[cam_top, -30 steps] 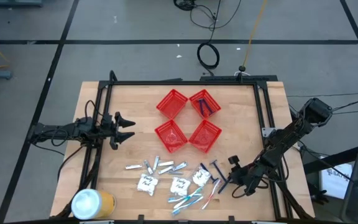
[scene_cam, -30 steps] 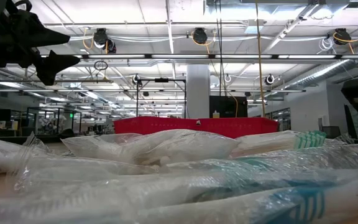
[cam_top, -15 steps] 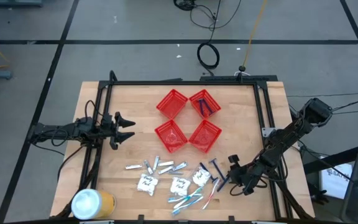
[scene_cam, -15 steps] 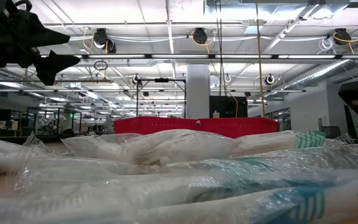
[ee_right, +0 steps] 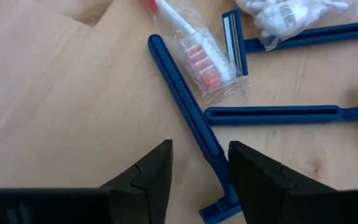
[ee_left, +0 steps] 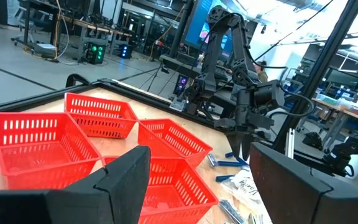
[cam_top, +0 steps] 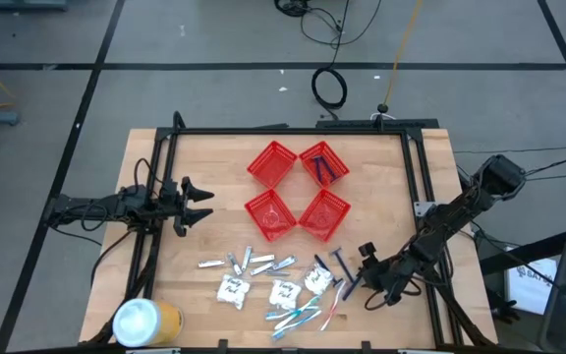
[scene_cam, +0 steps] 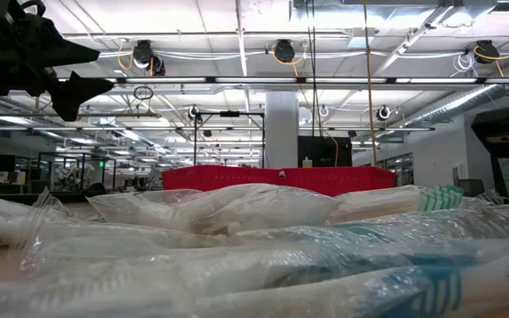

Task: Pick & Place Travel size toiletries
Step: Put the blue razor into the top right red bin

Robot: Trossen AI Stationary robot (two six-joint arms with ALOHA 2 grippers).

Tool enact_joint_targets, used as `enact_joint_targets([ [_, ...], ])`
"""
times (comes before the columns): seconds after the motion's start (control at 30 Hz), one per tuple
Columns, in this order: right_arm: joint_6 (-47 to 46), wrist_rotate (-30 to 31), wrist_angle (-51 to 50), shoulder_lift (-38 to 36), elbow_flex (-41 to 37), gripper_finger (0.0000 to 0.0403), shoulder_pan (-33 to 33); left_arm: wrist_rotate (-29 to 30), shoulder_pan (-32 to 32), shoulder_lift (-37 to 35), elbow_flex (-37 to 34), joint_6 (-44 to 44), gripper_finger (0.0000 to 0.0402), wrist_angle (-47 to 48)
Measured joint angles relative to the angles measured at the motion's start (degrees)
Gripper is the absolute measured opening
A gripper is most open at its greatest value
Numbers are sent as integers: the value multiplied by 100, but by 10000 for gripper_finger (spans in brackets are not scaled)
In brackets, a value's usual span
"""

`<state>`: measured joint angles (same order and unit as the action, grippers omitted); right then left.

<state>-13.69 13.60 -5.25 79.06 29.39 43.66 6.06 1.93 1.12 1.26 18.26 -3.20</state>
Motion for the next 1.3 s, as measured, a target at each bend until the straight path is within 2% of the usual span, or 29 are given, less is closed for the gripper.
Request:
enact_joint_targets([
  [0.47, 388, -92, -25, 9, 196, 159, -177, -1, 1, -1, 0, -1, 271, 0],
  [0.73, -338, -953, 121, -6, 216, 160, -122, -2, 1, -2, 0, 0, 271, 0],
  [0.93, -280, -1111, 382, 5, 212, 152, -70, -2, 0, -1, 0, -2, 271, 0],
  [1.3, 225, -1081, -504, -1, 808, 157, -215, -2, 1, -1, 0, 0, 271, 0],
])
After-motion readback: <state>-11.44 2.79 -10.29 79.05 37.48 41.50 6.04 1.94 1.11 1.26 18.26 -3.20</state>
